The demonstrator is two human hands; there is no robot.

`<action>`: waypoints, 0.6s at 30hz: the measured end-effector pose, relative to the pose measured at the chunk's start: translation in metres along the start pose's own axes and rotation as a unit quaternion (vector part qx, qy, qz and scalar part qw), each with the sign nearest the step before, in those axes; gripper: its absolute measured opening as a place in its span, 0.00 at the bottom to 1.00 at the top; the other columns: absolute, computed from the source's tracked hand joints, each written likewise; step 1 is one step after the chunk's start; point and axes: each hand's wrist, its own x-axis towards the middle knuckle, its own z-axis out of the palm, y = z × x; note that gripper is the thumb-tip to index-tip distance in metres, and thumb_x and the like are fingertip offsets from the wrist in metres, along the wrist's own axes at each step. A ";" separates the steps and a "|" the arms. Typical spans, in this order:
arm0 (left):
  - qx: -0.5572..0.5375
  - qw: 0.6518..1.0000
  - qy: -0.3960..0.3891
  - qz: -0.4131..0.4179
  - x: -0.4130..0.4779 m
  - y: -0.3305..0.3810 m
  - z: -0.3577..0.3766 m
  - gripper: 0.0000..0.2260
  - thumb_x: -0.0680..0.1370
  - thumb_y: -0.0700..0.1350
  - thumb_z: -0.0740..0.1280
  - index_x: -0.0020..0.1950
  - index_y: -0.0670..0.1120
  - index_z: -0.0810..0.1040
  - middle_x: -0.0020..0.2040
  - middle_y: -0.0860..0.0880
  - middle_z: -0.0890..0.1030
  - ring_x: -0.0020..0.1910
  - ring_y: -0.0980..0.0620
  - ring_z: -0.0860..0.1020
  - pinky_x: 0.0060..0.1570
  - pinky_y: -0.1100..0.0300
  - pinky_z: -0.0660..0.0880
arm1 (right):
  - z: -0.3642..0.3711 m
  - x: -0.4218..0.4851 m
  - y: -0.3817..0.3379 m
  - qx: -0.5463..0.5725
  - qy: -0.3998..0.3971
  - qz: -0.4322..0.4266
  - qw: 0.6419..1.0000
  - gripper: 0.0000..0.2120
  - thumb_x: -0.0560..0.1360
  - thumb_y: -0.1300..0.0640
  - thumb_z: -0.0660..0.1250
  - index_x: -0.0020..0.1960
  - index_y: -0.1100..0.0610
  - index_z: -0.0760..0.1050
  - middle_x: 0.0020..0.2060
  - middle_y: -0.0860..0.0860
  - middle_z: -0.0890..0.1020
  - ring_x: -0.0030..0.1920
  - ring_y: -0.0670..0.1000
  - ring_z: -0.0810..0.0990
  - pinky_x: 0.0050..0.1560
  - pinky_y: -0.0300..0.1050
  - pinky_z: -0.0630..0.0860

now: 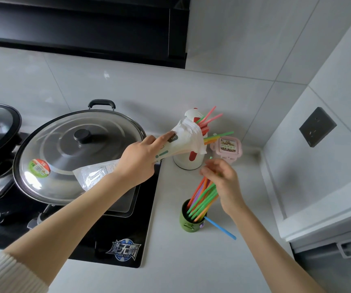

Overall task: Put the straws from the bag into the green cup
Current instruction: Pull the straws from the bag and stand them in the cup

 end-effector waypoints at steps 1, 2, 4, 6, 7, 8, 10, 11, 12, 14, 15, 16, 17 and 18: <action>-0.001 1.000 0.002 0.002 0.000 0.000 0.000 0.41 0.64 0.31 0.69 0.68 0.57 0.57 0.50 0.42 0.79 0.35 0.37 0.78 0.29 0.53 0.74 | -0.001 0.000 -0.001 -0.027 0.008 -0.011 1.000 0.04 0.73 0.62 0.69 0.45 0.55 0.77 0.40 0.56 0.82 0.40 0.51 0.79 0.44 0.44 0.75; -0.003 1.000 0.005 0.004 0.000 0.000 -0.001 0.41 0.64 0.31 0.69 0.68 0.57 0.57 0.51 0.42 0.79 0.35 0.37 0.78 0.29 0.53 0.75 | -0.002 0.000 -0.002 -0.075 0.019 -0.030 0.997 0.02 0.75 0.61 0.67 0.43 0.56 0.77 0.38 0.55 0.81 0.38 0.50 0.78 0.43 0.43 0.74; -0.006 1.000 0.008 0.009 -0.001 0.001 -0.002 0.40 0.64 0.31 0.70 0.68 0.57 0.58 0.50 0.43 0.79 0.35 0.38 0.78 0.29 0.52 0.75 | -0.008 0.004 0.002 -0.209 0.041 -0.061 0.975 0.07 0.77 0.57 0.63 0.43 0.58 0.77 0.34 0.51 0.80 0.34 0.47 0.76 0.40 0.42 0.72; -0.008 1.000 0.005 0.017 -0.002 0.001 -0.001 0.40 0.64 0.32 0.71 0.68 0.57 0.59 0.50 0.44 0.79 0.34 0.38 0.77 0.29 0.52 0.75 | -0.018 0.007 0.006 -0.296 0.045 -0.050 0.953 0.13 0.79 0.52 0.59 0.44 0.60 0.77 0.32 0.51 0.78 0.33 0.46 0.75 0.39 0.44 0.69; -0.007 1.000 0.003 0.024 -0.003 0.000 -0.001 0.40 0.64 0.32 0.71 0.69 0.57 0.59 0.49 0.44 0.79 0.33 0.38 0.77 0.28 0.52 0.75 | -0.022 0.008 0.005 -0.276 0.038 -0.026 0.960 0.16 0.80 0.50 0.58 0.44 0.61 0.77 0.33 0.54 0.79 0.34 0.48 0.76 0.40 0.44 0.70; -0.005 1.000 0.002 0.031 -0.003 0.000 -0.002 0.40 0.64 0.32 0.72 0.69 0.57 0.59 0.49 0.44 0.79 0.32 0.38 0.77 0.28 0.52 0.75 | -0.027 0.010 0.002 -0.211 0.032 0.011 0.977 0.18 0.80 0.48 0.57 0.46 0.61 0.78 0.36 0.56 0.81 0.36 0.49 0.78 0.41 0.44 0.72; -0.005 0.999 -0.002 0.041 -0.002 -0.001 -0.002 0.40 0.64 0.32 0.72 0.69 0.56 0.59 0.49 0.44 0.79 0.32 0.39 0.77 0.28 0.52 0.76 | -0.035 0.011 -0.006 -0.057 0.028 0.064 0.996 0.17 0.80 0.50 0.55 0.51 0.59 0.78 0.39 0.53 0.84 0.38 0.43 0.82 0.41 0.35 0.76; -0.006 0.999 -0.003 0.045 -0.002 -0.001 -0.002 0.40 0.64 0.32 0.72 0.69 0.57 0.59 0.49 0.44 0.79 0.33 0.39 0.77 0.28 0.51 0.76 | -0.039 0.012 -0.010 -0.016 0.043 0.069 0.997 0.16 0.81 0.51 0.55 0.53 0.59 0.78 0.41 0.51 0.84 0.38 0.42 0.82 0.40 0.32 0.76; -0.007 0.999 -0.004 0.048 -0.001 -0.001 -0.001 0.40 0.65 0.33 0.72 0.69 0.57 0.59 0.49 0.45 0.79 0.33 0.39 0.77 0.29 0.51 0.76 | -0.043 0.014 -0.012 0.000 0.067 0.065 0.996 0.15 0.81 0.53 0.55 0.53 0.59 0.77 0.43 0.52 0.84 0.41 0.44 0.83 0.43 0.33 0.77; -0.012 0.998 -0.008 0.058 -0.001 -0.001 0.000 0.40 0.65 0.33 0.72 0.70 0.57 0.59 0.49 0.45 0.79 0.32 0.40 0.77 0.28 0.52 0.76 | -0.050 0.016 -0.017 0.015 0.125 0.043 0.991 0.12 0.81 0.56 0.56 0.49 0.58 0.77 0.44 0.53 0.82 0.49 0.53 0.81 0.54 0.44 0.76; -0.013 0.998 -0.010 0.063 0.000 -0.001 0.000 0.40 0.65 0.33 0.72 0.70 0.57 0.59 0.48 0.46 0.79 0.31 0.40 0.76 0.27 0.52 0.75 | -0.052 0.015 -0.021 0.032 0.139 0.035 0.989 0.11 0.81 0.59 0.57 0.47 0.57 0.77 0.43 0.52 0.82 0.51 0.56 0.80 0.59 0.49 0.74; -0.014 0.998 -0.010 0.068 0.000 -0.001 -0.001 0.40 0.65 0.32 0.72 0.70 0.57 0.60 0.48 0.46 0.79 0.30 0.40 0.76 0.27 0.52 0.75 | -0.054 0.014 -0.027 0.058 0.140 0.030 0.988 0.11 0.80 0.62 0.57 0.45 0.56 0.78 0.41 0.51 0.82 0.50 0.55 0.79 0.62 0.51 0.72; -0.014 0.997 -0.010 0.071 0.000 -0.002 -0.001 0.40 0.65 0.32 0.72 0.70 0.57 0.60 0.47 0.46 0.79 0.30 0.41 0.76 0.26 0.52 0.75 | -0.054 0.011 -0.033 0.083 0.129 0.029 0.988 0.13 0.78 0.66 0.58 0.44 0.55 0.78 0.40 0.50 0.83 0.49 0.53 0.79 0.62 0.51 0.71; -0.016 0.997 -0.010 0.075 0.001 -0.003 -0.001 0.41 0.65 0.32 0.72 0.70 0.57 0.59 0.47 0.47 0.78 0.30 0.41 0.76 0.26 0.53 0.75 | -0.053 0.008 -0.039 0.107 0.111 0.027 0.988 0.15 0.76 0.70 0.58 0.44 0.55 0.79 0.39 0.49 0.84 0.48 0.50 0.80 0.62 0.49 0.72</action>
